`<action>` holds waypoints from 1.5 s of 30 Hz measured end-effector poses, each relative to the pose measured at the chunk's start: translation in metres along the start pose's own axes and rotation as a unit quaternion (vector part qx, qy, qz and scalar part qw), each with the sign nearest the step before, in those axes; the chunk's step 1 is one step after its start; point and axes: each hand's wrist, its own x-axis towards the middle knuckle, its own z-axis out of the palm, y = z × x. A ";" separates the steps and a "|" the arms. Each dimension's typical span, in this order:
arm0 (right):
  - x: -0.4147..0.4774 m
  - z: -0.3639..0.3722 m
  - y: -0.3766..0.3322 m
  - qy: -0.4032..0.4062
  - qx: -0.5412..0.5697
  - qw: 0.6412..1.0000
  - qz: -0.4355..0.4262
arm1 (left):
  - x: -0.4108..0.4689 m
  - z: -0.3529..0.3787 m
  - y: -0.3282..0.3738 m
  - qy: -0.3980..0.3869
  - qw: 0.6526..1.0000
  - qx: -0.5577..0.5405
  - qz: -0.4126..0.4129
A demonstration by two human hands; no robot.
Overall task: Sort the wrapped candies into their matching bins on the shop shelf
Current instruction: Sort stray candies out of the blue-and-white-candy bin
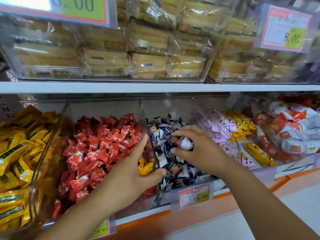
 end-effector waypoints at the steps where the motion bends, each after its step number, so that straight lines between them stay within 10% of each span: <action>1: -0.005 0.001 0.002 -0.022 -0.038 0.999 0.002 | 0.001 0.000 0.000 0.004 1.000 -0.002 0.000; 9: -0.017 -0.021 0.006 -0.100 0.055 0.992 0.058 | 0.002 -0.001 -0.003 0.010 1.000 -0.005 0.001; 27: -0.005 -0.038 0.015 0.161 0.176 0.971 0.007 | 0.000 0.000 -0.001 0.012 1.000 0.011 -0.008; 34: -0.017 -0.043 0.002 -0.041 0.047 0.998 -0.022 | -0.001 -0.001 0.001 0.002 1.000 0.024 -0.010; 45: -0.011 -0.025 0.016 -0.002 0.049 0.997 0.052 | -0.001 -0.001 0.001 0.007 1.000 0.018 -0.009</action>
